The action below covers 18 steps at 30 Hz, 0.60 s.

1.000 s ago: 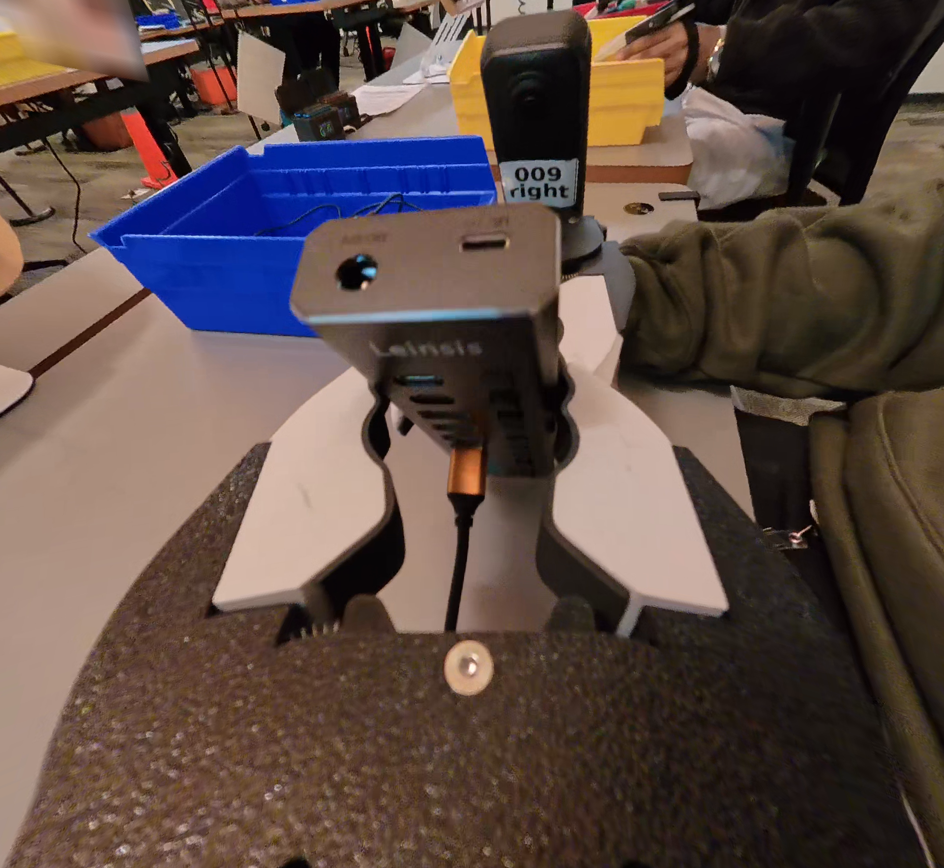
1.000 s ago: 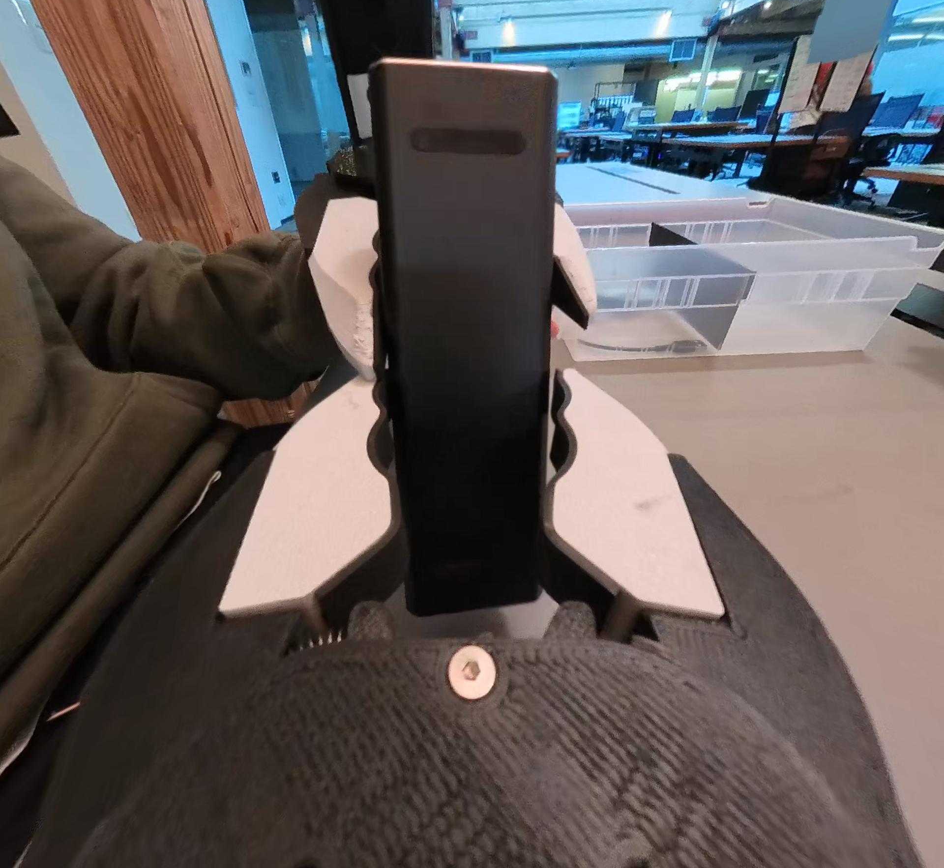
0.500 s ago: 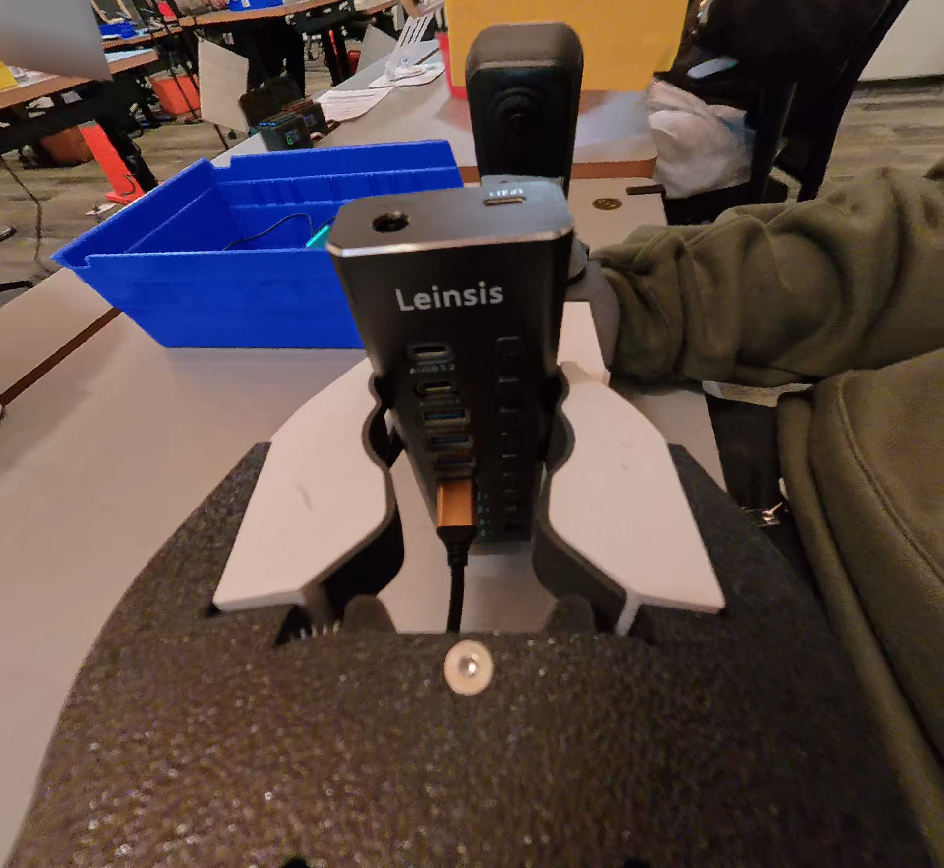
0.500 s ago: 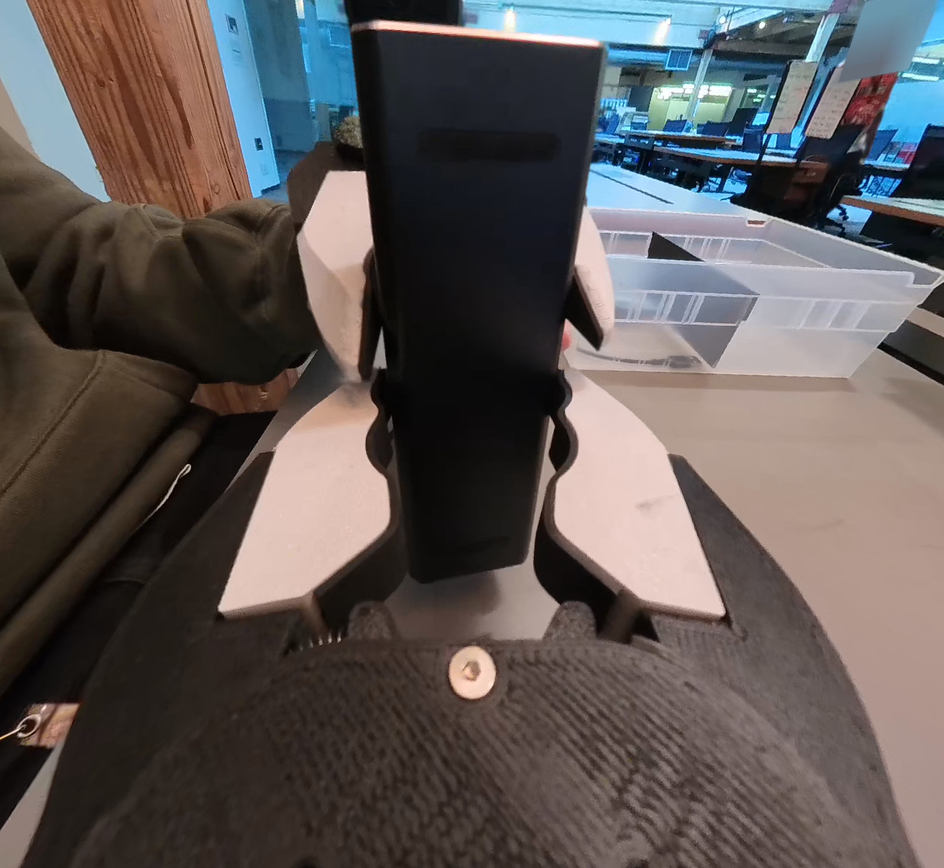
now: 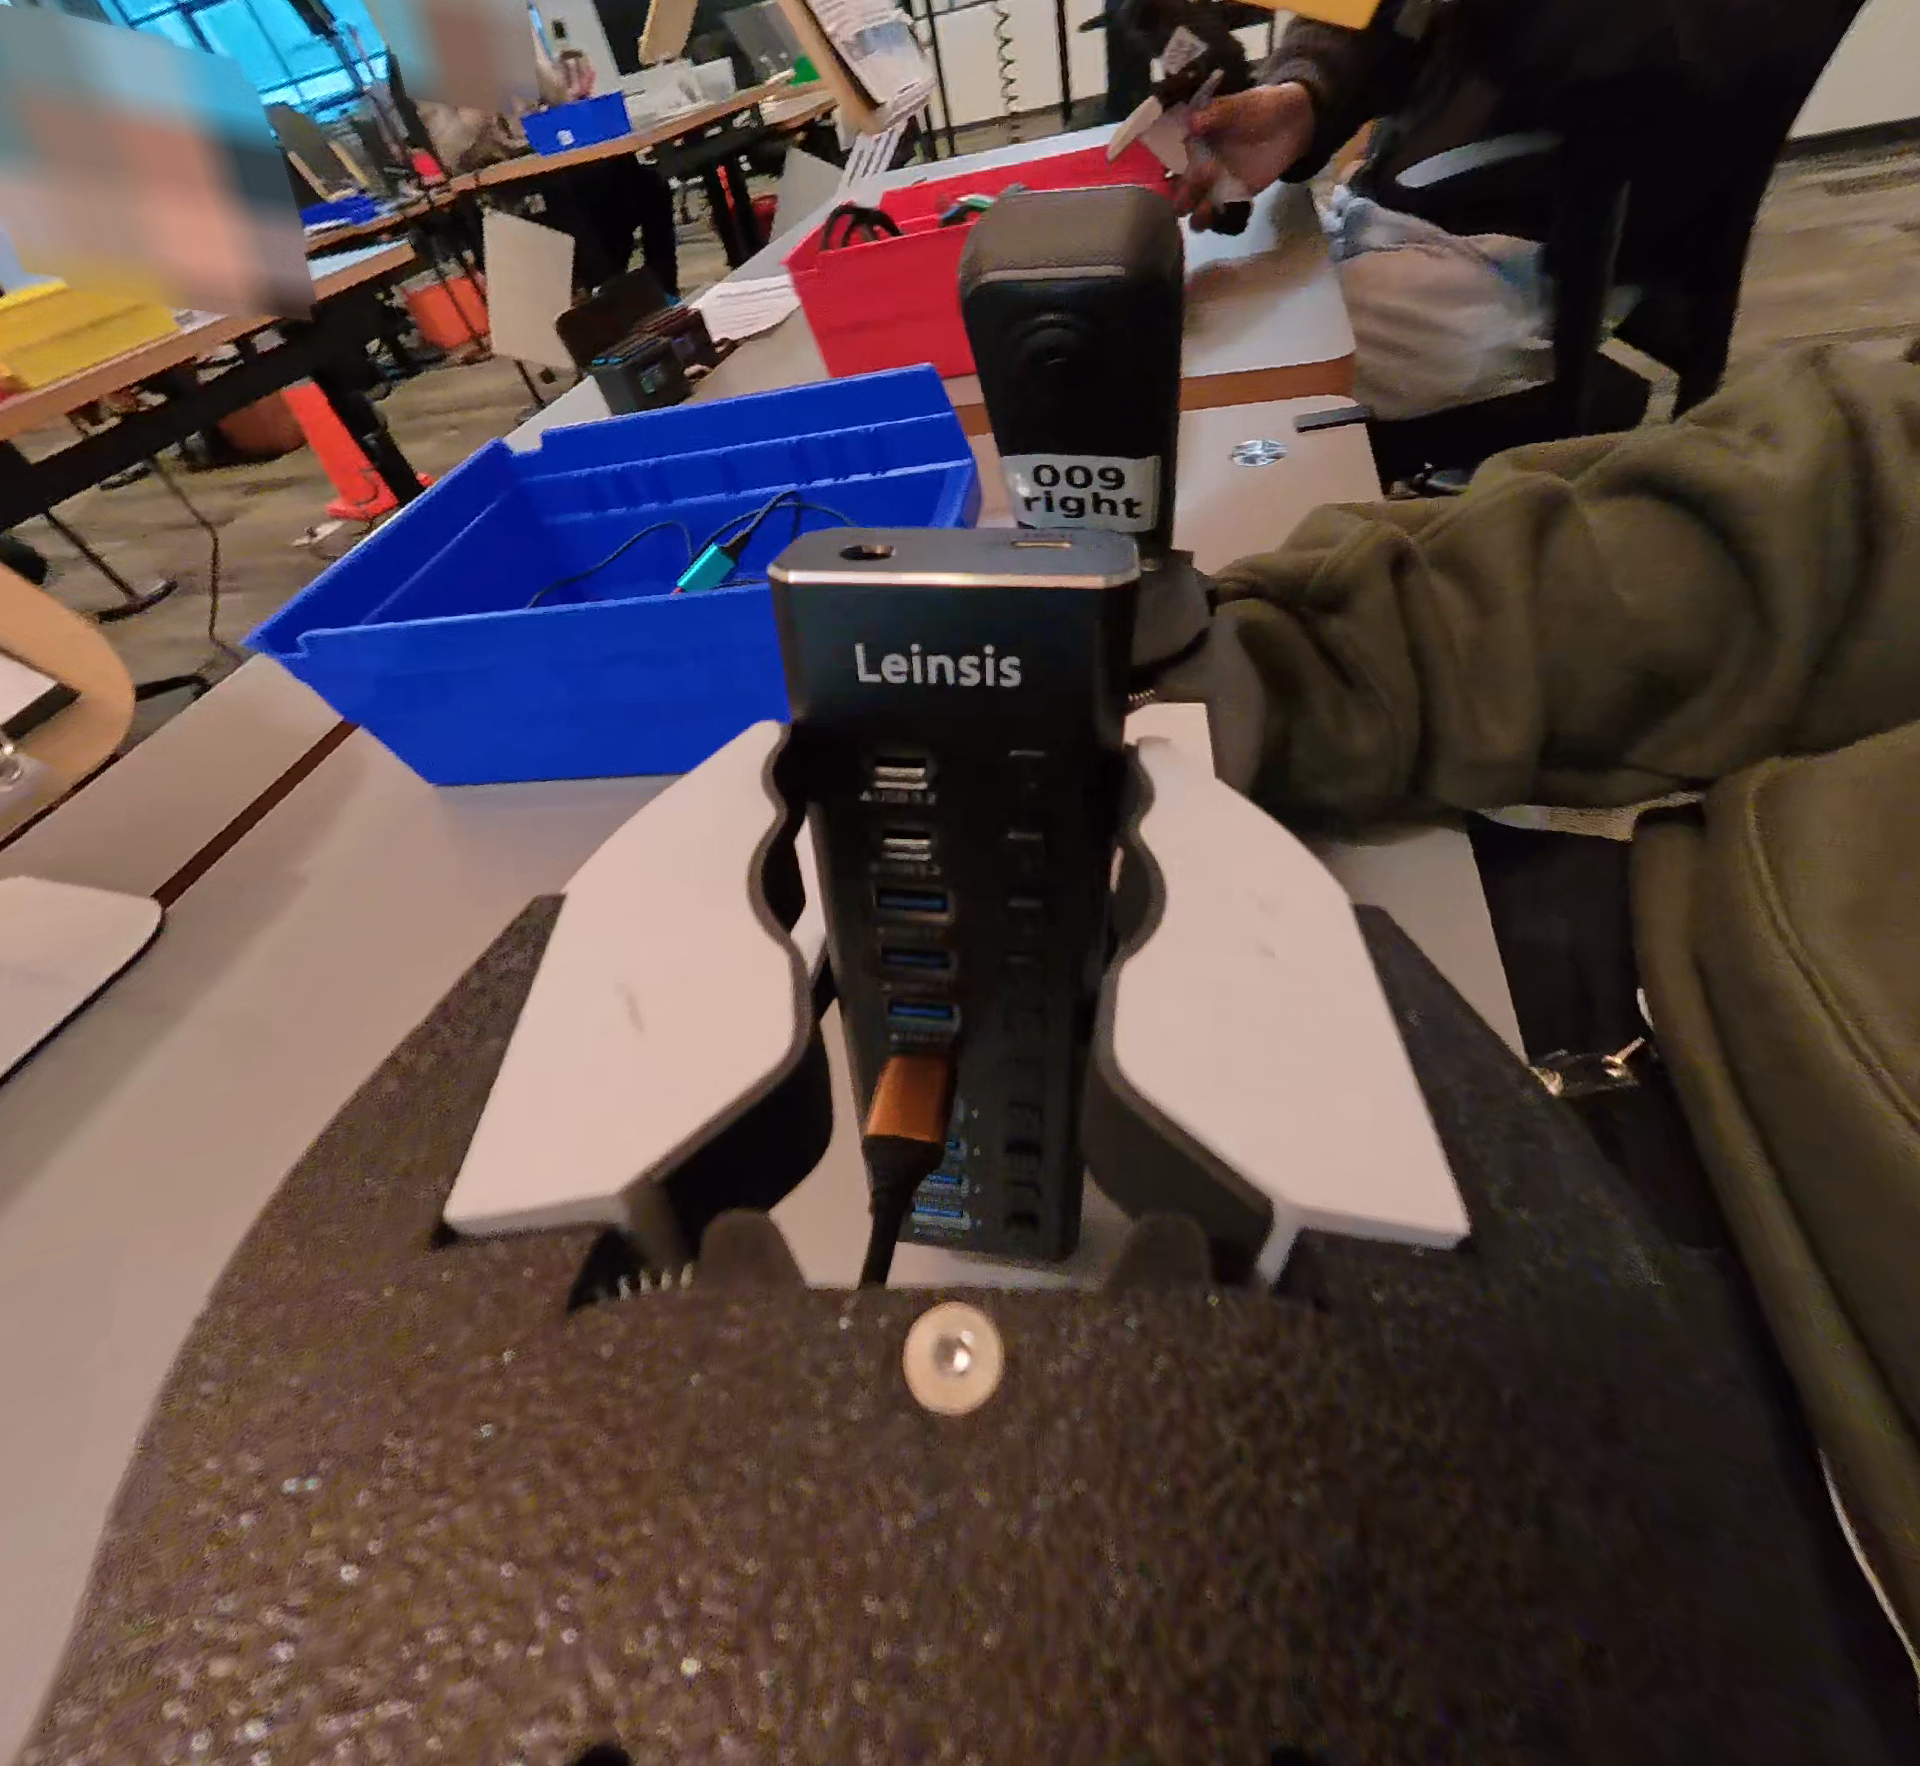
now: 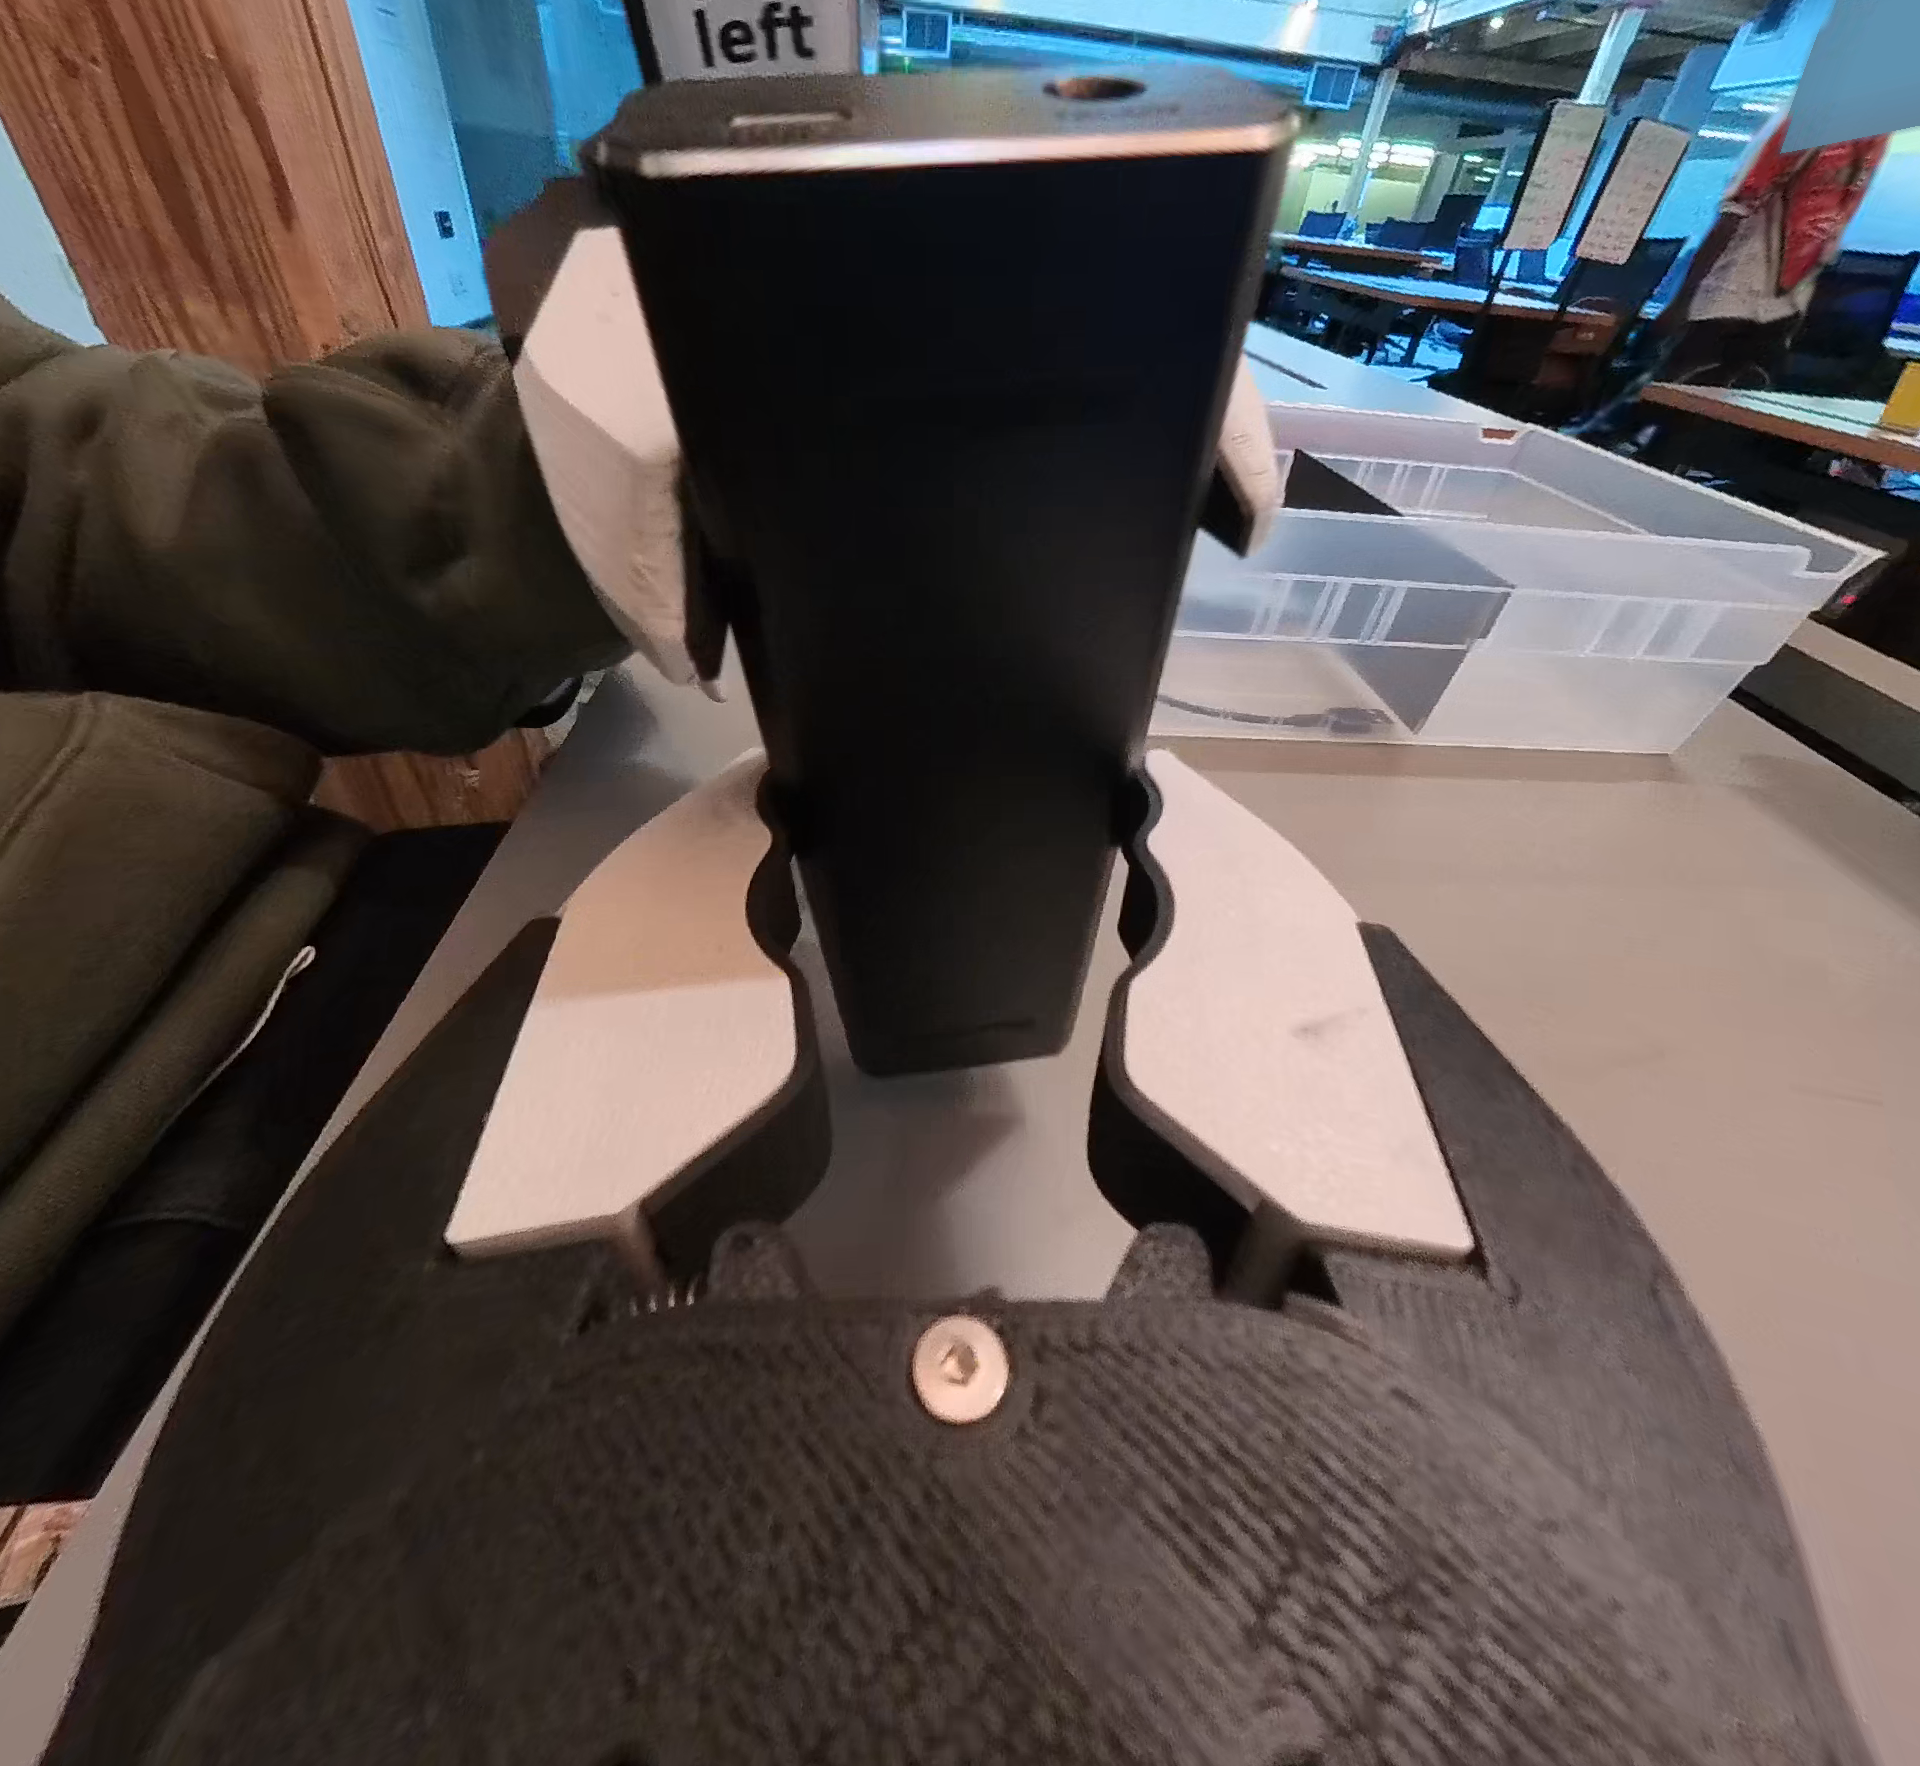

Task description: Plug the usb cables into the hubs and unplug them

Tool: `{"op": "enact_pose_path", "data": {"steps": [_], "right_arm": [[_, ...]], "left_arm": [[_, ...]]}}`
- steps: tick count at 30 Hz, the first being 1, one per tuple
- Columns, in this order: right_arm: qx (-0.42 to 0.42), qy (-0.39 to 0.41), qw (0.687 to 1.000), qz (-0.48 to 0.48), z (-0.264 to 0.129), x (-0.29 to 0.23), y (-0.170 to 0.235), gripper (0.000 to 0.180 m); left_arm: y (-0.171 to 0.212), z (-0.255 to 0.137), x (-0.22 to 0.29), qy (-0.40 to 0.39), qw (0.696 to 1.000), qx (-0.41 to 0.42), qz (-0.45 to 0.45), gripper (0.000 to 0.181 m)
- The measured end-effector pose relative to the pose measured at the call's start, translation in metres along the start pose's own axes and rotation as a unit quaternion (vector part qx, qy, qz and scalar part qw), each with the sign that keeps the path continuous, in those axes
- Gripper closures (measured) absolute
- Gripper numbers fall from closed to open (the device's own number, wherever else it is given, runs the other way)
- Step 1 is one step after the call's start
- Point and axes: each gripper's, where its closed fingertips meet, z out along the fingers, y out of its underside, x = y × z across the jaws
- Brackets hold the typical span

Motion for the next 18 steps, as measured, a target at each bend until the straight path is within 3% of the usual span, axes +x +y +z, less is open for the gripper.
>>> {"op": "enact_pose_path", "data": {"steps": [10,18], "right_arm": [[0.038,0.019,0.999,0.019,0.001,0.005,-0.009,0.118],[0.056,0.045,0.996,0.047,-0.005,0.018,-0.012,0.118]], "left_arm": [[0.001,-0.003,-0.004,0.016,0.999,0.035,-0.017,0.124],[0.001,-0.012,-0.022,-0.027,0.997,0.028,-0.063,0.115]]}}
